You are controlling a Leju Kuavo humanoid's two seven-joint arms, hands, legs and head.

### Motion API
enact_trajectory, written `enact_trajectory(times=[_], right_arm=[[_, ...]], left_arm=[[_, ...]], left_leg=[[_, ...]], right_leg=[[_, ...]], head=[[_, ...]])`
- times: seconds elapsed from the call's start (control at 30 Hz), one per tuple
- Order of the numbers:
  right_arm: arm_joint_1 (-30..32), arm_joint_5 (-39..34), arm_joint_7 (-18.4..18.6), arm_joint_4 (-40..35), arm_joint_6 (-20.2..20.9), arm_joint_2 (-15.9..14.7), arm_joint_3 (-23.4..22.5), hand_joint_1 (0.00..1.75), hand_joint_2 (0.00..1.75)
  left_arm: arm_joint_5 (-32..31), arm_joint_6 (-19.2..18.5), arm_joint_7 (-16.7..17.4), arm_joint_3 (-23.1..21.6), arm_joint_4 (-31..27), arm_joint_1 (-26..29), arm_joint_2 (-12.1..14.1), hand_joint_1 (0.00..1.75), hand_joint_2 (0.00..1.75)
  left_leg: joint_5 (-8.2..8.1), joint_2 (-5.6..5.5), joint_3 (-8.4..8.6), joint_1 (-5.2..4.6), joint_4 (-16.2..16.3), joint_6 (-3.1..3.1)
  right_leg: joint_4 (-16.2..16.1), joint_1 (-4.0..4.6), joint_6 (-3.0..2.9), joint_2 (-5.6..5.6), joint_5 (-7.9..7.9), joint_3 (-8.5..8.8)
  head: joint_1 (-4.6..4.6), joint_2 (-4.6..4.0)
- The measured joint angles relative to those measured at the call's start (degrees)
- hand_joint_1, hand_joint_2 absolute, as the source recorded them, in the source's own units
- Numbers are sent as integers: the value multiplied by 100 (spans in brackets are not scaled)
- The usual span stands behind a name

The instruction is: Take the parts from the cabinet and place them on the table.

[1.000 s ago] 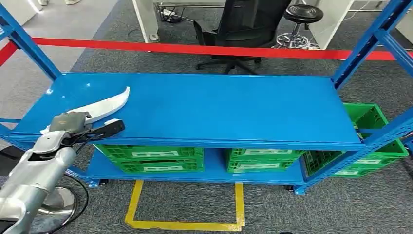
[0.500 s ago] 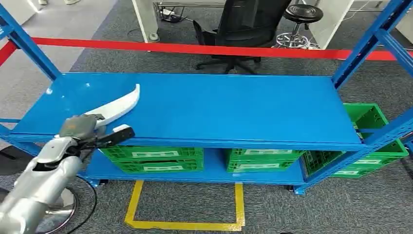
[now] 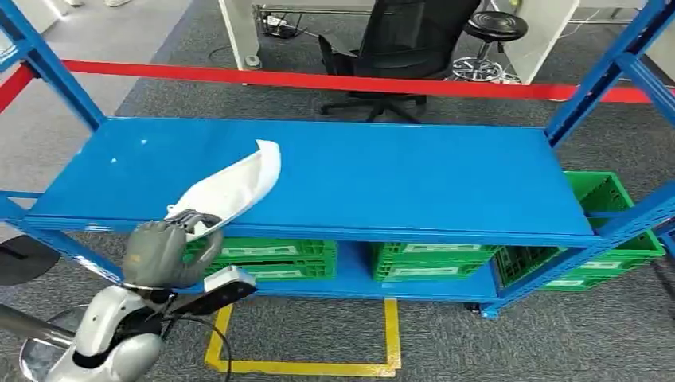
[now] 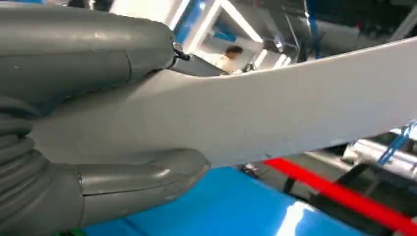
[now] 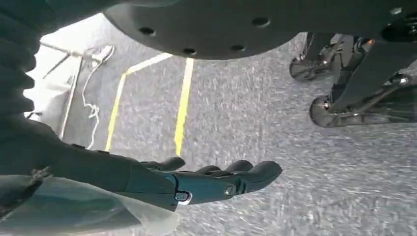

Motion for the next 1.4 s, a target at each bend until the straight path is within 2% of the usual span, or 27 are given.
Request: enact_trajectory(times=[0.07,0.1,0.17,0.23,0.27,0.3,0.4,0.47,0.53,0.6,0.67,0.73,0.77,0.8,0.87,0.9,0.93,0.97,1.0,1.07,1.1,1.17,1.23,1.27,1.3,1.33,1.4], right_arm=[[11,-156,0,11,-11,-13,-101,0,175],[18,-208,0,20,-46,-24,-162,0,175],[23,-294,0,61,-243,-37,-243,0,175],[11,-372,2,105,-464,-44,-313,0,175],[-12,-422,0,116,-587,-46,-367,0,175],[-13,-457,0,122,-601,-48,-398,0,175],[-16,-562,0,133,-505,-59,-496,0,175],[-11,-604,0,138,-409,-64,-542,0,175],[-11,-621,0,153,-310,-66,-582,0,175],[-8,-630,0,164,-269,-66,-621,0,175],[-5,-639,0,173,-221,-66,-634,0,175],[-9,-643,0,179,-184,-66,-645,0,175],[-9,-643,0,179,-177,-64,-658,0,175],[-10,-645,0,182,-175,-64,-667,0,175],[-5,-647,0,195,-173,-66,-676,0,175],[7,-652,0,201,-168,-66,-678,0,175],[17,-656,0,217,-168,-68,-682,0,175],[27,-661,0,225,-155,-68,-687,0,175],[25,-661,0,234,-153,-68,-693,0,175],[23,-665,111,241,-131,-61,-717,0,175],[21,-665,138,245,-131,-61,-717,0,175],[28,-669,146,258,-129,-64,-721,0,175],[25,-671,157,273,-120,-66,-733,0,175],[11,-671,157,280,-116,-66,-746,0,175],[-15,-671,181,286,-114,-68,-763,0,175],[-37,-671,197,291,-107,-70,-772,0,175],[-15,-671,192,304,-107,-74,-778,0,175]], left_arm=[[66,253,-136,-2,-207,250,-79,175,175],[176,393,-246,-9,-332,388,-125,175,175],[269,576,-403,-63,-510,588,-180,175,175],[297,739,-463,-135,-636,721,-223,175,175],[287,860,-479,-166,-712,805,-247,175,175],[258,956,-481,-205,-774,868,-267,175,175],[240,1185,-512,-310,-927,1012,-276,175,175],[243,1309,-551,-347,-988,1072,-276,175,175],[289,1472,-590,-396,-1008,1106,-276,175,175],[332,1559,-606,-426,-1011,1139,-276,175,175],[466,1658,-658,-450,-1013,1154,-287,175,175],[546,1732,-695,-481,-1019,1152,-315,175,175],[555,1738,-704,-485,-1030,1150,-324,175,175],[557,1743,-706,-498,-1032,1150,-332,175,175],[573,1778,-708,-518,-1032,1151,-350,175,175],[575,1806,-713,-527,-1032,1152,-370,175,175],[575,1819,-722,-533,-1030,1148,-385,175,175],[586,1841,-733,-538,-1032,1141,-405,175,175],[608,1852,-739,-540,-1030,1141,-424,175,175],[614,1861,-752,-564,-1028,1142,-448,175,175],[614,1863,-754,-570,-1028,1142,-457,175,175],[634,1863,-757,-573,-1026,1140,-461,175,175],[643,1865,-763,-579,-1026,1136,-464,175,175],[665,1865,-770,-586,-1026,1129,-468,175,175],[669,1869,-772,-590,-1026,1130,-477,175,175],[671,1876,-772,-595,-1026,1119,-479,175,175],[678,1876,-772,-623,-1026,1091,-492,175,175]], left_leg=[[3,28,-12,-11,5,0],[3,35,-11,-12,11,-2],[-5,39,-7,-6,35,-12],[-45,33,-5,5,85,-61],[-69,34,-45,-12,109,-102],[-78,31,-84,-41,164,-130],[-65,40,-146,-45,245,-191],[-304,-62,-217,-25,412,-287],[-846,-98,-513,26,1221,-351],[-1104,-99,-743,55,1891,-375],[-842,-99,-580,65,1671,-367],[-312,-110,-29,64,663,-323],[-279,-169,204,63,227,-292],[-307,-217,271,38,54,-289],[-252,-207,188,9,103,-260],[-203,-193,165,-5,102,-217],[-108,-137,117,53,33,-161],[-44,-73,53,47,32,-120],[9,-49,-20,42,34,-65],[129,47,-186,7,41,-30],[186,93,-261,-11,54,-19],[278,192,-436,-33,97,-23],[339,305,-563,-44,146,-35],[361,356,-588,-54,175,-50],[375,412,-623,-85,212,-71],[411,483,-631,-78,223,-103],[483,612,-656,-66,228,-149]], right_leg=[[870,-3,18,-1,-349,-346],[1064,-2,28,-2,-352,-417],[663,-13,33,-26,20,-183],[-228,-25,27,-84,447,279],[-409,-6,13,-138,261,387],[-425,22,-15,-127,357,435],[-485,5,-107,-79,269,400],[-517,-39,-169,-73,307,367],[-517,-27,-240,-74,353,298],[-514,-17,-260,-72,412,223],[-513,-15,-250,-62,481,149],[-514,-15,-222,-42,565,77],[-514,-19,-198,-39,605,56],[-514,2,-142,-22,653,21],[-564,-15,-57,-8,766,14],[-603,-16,-6,17,832,16],[-601,-27,21,36,828,-20],[-525,-30,35,9,629,-81],[-288,-22,43,1,286,-189],[581,-24,74,-5,-355,-370],[920,-21,87,-7,-451,-418],[1026,-6,83,-15,-142,-244],[345,15,40,-132,237,340],[-207,33,9,-342,211,745],[-684,83,3,-549,45,1091],[-822,101,-36,-525,-16,1125],[-858,116,-78,-373,-20,1000]], head=[[-9,0],[-4,0],[-2,0],[-2,0],[2,0],[6,0],[-13,0],[-44,0],[-55,0],[-53,0],[-53,0],[-55,0],[-53,0],[-46,0],[-68,0],[-52,0],[-66,0],[-46,0],[-24,0],[-7,0],[0,0],[-2,0],[-2,0],[-4,0],[2,0],[-26,0],[-22,0]])
